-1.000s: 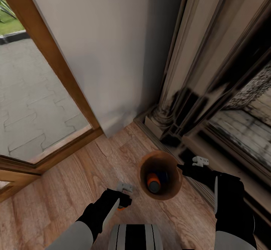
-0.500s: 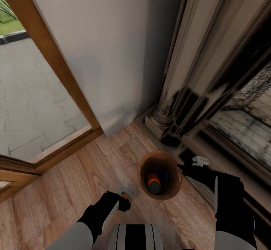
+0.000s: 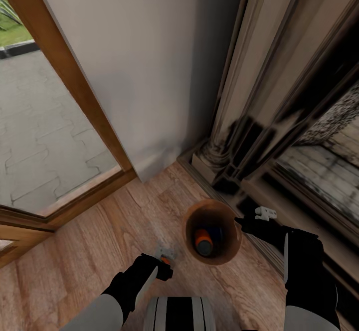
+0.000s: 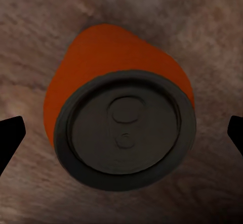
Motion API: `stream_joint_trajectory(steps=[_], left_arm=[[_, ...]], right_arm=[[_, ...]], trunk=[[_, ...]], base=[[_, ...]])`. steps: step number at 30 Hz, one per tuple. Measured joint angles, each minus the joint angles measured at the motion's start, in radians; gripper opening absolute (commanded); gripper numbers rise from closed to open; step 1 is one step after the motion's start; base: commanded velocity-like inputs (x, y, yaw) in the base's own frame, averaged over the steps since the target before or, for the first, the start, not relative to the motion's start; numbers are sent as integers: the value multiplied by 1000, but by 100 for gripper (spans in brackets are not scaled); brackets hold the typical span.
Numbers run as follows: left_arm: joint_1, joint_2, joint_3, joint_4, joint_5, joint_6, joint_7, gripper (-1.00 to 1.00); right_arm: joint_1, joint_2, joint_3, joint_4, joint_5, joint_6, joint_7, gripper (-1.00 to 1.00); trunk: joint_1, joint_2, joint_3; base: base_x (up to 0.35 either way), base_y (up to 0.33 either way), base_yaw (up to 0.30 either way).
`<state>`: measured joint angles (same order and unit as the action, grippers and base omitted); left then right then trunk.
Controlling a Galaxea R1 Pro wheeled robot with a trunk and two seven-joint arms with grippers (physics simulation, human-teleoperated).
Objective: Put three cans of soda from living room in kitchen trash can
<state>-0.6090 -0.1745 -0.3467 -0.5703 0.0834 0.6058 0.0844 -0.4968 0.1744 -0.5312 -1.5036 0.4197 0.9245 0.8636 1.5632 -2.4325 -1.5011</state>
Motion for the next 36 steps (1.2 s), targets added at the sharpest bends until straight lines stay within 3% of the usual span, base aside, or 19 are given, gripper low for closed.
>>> stream_joint_trajectory(steps=[21, 22, 36], left_arm=[[-23, 0, 0, 76, 0, -68, 0, 100], [-23, 0, 0, 77, 0, -71, 0, -100], [-22, 0, 1, 62, -2, -99, 0, -100]], right_arm=[[1, 0, 0, 0, 0, -1, 0, -100], [1, 0, 0, -1, 0, 0, 0, -100], [0, 0, 0, 0, 1, 0, 0, -100]], trunk=[[0, 0, 0], [0, 0, 0], [0, 0, 0]], base=[[0, 0, 0], [0, 0, 0], [0, 0, 0]])
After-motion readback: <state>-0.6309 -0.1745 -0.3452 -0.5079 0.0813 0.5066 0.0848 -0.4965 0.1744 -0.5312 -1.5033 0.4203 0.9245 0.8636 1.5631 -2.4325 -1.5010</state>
